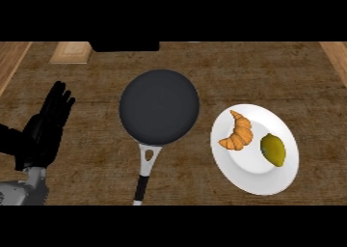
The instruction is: Pick the lemon from the plate and place it in the pan
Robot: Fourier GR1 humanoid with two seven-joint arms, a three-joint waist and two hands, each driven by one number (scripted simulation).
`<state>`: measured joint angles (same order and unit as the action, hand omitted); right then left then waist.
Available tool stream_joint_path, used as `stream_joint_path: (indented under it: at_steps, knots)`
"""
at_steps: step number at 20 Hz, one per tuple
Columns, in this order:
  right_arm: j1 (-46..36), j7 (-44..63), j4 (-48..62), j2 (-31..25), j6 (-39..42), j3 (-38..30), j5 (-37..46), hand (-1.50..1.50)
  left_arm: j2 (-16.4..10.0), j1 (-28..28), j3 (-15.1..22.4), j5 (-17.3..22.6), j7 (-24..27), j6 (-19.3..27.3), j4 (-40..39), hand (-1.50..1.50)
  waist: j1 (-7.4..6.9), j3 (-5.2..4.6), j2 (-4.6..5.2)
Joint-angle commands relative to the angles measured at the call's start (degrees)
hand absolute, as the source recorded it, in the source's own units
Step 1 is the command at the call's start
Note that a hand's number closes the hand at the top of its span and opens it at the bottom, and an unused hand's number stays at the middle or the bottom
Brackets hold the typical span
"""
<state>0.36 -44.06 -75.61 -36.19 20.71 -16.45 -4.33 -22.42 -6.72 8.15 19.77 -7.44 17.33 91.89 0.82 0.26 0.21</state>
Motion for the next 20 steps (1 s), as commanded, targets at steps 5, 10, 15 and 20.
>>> stream_joint_path:
  at_steps: [5,10,15,20]
  knots:
    - [-2.67,-13.17,7.50,-9.58,0.34,-1.01,9.28,-1.50,0.75,-1.52,-0.69,-0.07,-1.74,-1.82,-1.24,0.00,-1.13,-0.21,-0.12]
    - [-4.36,-4.52,0.43,-11.39,-7.40,6.73,21.21,-1.50,1.10,-3.15,-0.24,-0.98,-4.19,-0.73,0.13,0.00,-1.31,-0.26,-0.15]
    - [-4.16,2.83,-5.47,-7.58,-10.97,12.37,28.93,-1.50,1.53,-1.77,-1.26,-1.95,-2.85,-1.72,0.84,0.00,-1.00,-0.27,-0.27]
    - [-5.90,12.86,-8.42,-13.56,-3.11,19.42,36.43,-1.50,0.41,-1.15,-2.58,-0.93,-1.22,-4.61,-2.67,0.00,-1.40,-0.37,-0.18]
